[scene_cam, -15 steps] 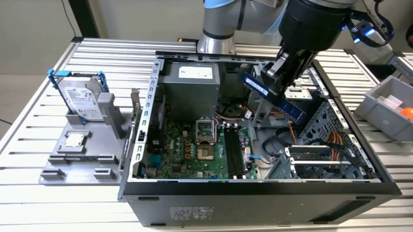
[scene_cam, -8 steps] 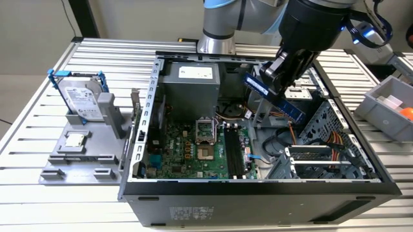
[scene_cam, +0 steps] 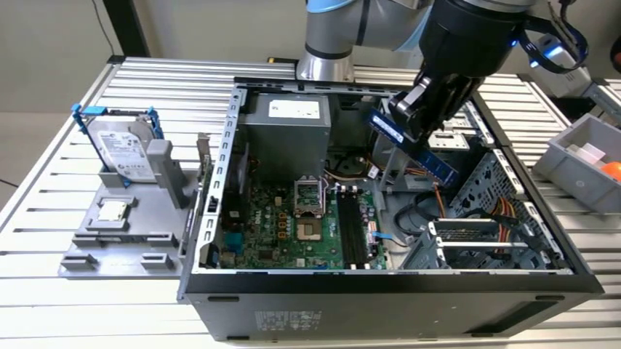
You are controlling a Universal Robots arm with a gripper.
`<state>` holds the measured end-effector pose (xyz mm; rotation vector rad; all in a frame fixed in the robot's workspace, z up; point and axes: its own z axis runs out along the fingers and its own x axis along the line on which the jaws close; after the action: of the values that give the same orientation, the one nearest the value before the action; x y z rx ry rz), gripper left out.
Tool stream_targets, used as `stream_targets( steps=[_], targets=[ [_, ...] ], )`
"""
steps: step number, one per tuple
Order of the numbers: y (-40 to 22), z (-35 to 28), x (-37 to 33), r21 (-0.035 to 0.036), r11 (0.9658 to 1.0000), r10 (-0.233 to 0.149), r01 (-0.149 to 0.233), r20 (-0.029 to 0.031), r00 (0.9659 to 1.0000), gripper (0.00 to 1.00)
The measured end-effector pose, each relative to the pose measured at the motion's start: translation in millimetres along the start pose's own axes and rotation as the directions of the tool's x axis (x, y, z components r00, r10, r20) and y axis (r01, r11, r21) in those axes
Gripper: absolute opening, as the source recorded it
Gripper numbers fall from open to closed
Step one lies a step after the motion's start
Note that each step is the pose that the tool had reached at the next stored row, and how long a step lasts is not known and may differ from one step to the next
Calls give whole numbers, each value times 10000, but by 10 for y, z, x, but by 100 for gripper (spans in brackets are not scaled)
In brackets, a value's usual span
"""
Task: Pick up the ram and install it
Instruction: 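Insert the ram into the slot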
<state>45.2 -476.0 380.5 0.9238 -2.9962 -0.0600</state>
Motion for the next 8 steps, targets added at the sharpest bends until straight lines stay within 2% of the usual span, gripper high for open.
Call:
stream_targets(
  steps=[8],
  targets=[
    [0,0,0,2,9988,486,-486,18,9988,0]
  ],
)
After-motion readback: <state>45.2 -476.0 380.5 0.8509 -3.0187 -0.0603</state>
